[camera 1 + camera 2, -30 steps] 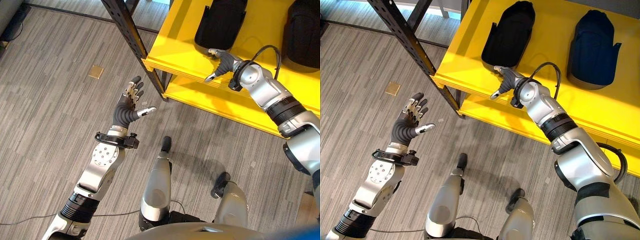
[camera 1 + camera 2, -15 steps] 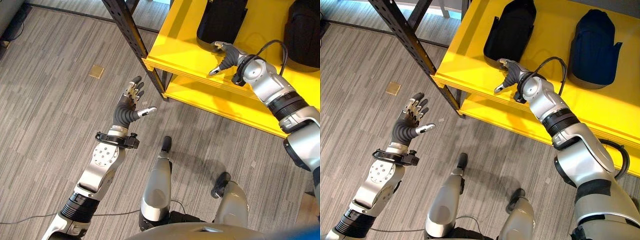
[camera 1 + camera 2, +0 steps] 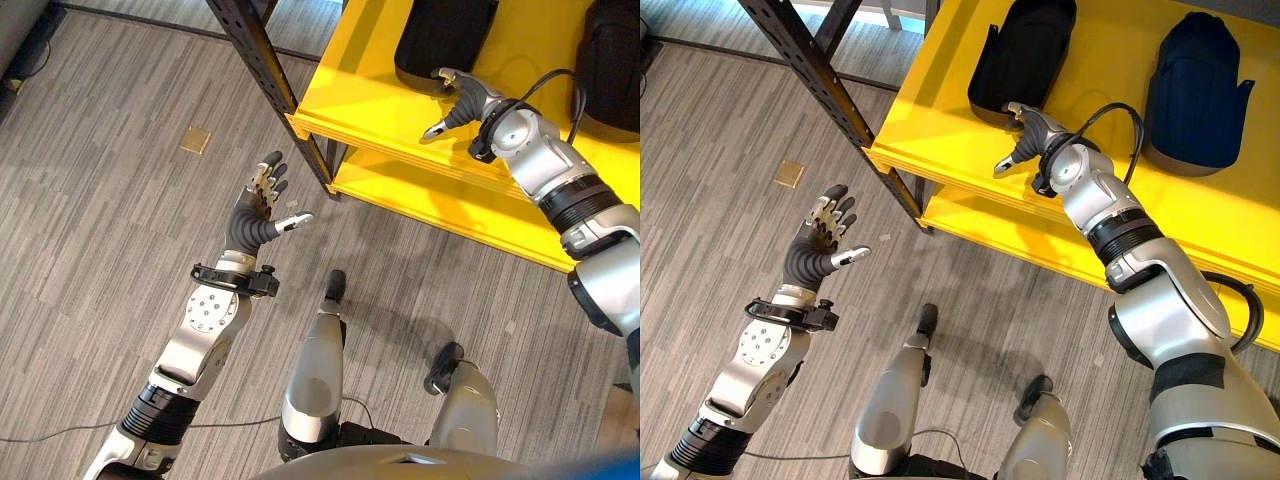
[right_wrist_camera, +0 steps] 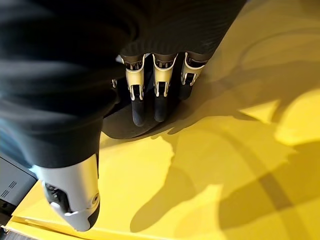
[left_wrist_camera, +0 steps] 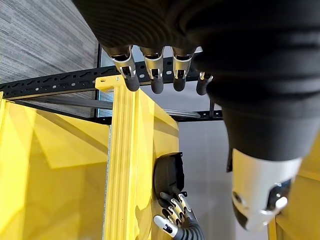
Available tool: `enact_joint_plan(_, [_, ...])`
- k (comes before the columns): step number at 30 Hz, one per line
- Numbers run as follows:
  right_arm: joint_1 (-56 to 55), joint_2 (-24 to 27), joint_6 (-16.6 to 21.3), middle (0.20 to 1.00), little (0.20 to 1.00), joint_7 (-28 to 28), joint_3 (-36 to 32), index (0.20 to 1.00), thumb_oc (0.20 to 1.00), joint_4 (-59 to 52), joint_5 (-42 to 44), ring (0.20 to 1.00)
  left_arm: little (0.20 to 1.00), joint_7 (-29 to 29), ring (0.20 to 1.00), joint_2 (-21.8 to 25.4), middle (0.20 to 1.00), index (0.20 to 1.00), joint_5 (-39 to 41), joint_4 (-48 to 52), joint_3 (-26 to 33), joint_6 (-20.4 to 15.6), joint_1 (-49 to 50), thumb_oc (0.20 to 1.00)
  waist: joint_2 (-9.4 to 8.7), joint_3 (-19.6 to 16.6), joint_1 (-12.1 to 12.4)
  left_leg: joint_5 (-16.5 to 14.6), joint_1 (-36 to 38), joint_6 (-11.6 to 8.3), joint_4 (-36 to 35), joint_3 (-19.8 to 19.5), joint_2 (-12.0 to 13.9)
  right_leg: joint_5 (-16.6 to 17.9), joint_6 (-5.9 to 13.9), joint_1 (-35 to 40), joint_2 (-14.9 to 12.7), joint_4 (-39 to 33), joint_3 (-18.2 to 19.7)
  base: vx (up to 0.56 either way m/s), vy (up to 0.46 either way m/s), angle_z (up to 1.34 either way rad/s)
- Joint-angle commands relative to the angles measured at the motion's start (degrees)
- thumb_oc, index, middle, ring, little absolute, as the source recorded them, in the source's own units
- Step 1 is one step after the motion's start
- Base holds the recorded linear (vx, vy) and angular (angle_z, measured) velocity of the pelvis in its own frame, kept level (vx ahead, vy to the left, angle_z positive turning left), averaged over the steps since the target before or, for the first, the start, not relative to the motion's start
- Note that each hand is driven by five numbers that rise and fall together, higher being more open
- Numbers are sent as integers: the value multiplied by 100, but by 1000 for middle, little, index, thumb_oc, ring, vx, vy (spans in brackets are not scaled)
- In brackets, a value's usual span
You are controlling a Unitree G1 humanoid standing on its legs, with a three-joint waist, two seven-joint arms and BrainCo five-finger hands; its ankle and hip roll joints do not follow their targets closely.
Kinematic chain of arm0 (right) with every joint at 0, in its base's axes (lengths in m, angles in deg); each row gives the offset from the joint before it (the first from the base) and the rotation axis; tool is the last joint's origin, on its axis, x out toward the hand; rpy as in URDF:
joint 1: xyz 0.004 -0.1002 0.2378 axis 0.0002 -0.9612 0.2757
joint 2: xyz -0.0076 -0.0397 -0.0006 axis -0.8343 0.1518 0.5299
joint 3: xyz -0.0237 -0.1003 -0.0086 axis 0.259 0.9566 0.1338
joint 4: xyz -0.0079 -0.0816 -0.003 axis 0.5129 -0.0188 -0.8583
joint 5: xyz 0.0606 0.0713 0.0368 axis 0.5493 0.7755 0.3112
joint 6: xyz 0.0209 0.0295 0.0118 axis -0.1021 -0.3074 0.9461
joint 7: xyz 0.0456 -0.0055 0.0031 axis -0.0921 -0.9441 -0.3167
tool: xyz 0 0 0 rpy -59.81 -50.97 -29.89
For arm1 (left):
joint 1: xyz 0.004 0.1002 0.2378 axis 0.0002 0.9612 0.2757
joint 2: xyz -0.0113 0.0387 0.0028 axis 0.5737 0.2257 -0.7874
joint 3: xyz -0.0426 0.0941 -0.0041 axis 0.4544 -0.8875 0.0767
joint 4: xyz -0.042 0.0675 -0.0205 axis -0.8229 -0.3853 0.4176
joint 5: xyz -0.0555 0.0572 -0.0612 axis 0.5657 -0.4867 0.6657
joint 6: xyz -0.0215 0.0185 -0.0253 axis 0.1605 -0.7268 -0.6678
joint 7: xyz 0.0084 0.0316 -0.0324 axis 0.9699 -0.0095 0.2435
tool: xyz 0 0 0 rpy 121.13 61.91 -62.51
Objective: Move parts from the plastic box to the shelf.
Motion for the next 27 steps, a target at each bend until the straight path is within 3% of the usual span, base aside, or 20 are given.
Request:
enact_joint_plan(1, [807,-17,390,1000,1000,25,93,1000,1000,-84,46,1000,1000,-114,1000,39,1000,1000,111,332,14,-516,-100,1000,-8,123,119,-494,62,379,429,10,-284,126,-369,86,529,251,-282,0,0,0])
enact_joint_plan(7, [482,91,161,1000,1000,-21,69,1000,1000,-976,161,1000,1000,-124,1000,39,1000,1000,150,423,155,-615,31,1000,-85,123,52,-513,129,388,402,44,-265,156,-360,138,585,159,-239,0,0,0])
enact_joint_plan(11, [121,238,4,1000,1000,-202,-29,1000,1000,-1902,307,1000,1000,-59,1000,26,1000,1000,175,485,221,-871,145,1000,-148,123,-39,-520,186,396,386,74,-239,171,-356,187,620,102,-195,0,0,0])
enact_joint_plan(17, [-1161,715,-687,1000,1000,-406,-552,1000,1000,-4418,1002,1000,1000,-22,1000,-102,1000,1000,662,754,464,-1304,387,1000,-311,123,-345,-544,294,397,324,161,-142,174,-352,234,718,13,-72,-11,-3,-1])
enact_joint_plan(20, [-1779,871,-802,1000,1000,-307,-864,1000,1000,-5295,1370,1000,1000,-234,1000,-209,1000,1000,918,809,548,-1272,422,1000,-361,123,-464,-530,340,391,270,198,-98,208,-353,264,779,-60,-30,-52,-27,-21])
enact_joint_plan(21, [-2749,862,-618,1000,1000,65,-1345,1000,1000,-6208,1941,1000,1000,119,1000,-391,1000,1000,1543,799,619,-905,489,1000,-447,123,-632,-540,471,370,191,264,-58,253,-338,372,844,-206,29,-113,-84,-36])
enact_joint_plan(23, [-4153,488,62,1000,1000,365,-2054,1000,1000,-6919,2287,1000,1000,201,1000,-629,1000,1000,1695,671,645,-893,636,1000,-544,123,-929,-568,869,344,-32,388,6,357,-315,700,952,-603,157,-98,-77,-8])
enact_joint_plan(27, [-5805,-61,1145,1000,1000,633,-2785,1000,1000,-6991,2751,1000,1000,460,1000,-864,1000,1000,1912,532,727,-889,999,1000,-596,-269,-1257,-474,1226,307,-406,564,143,662,-234,989,1039,-1300,314,-52,-12,-29])
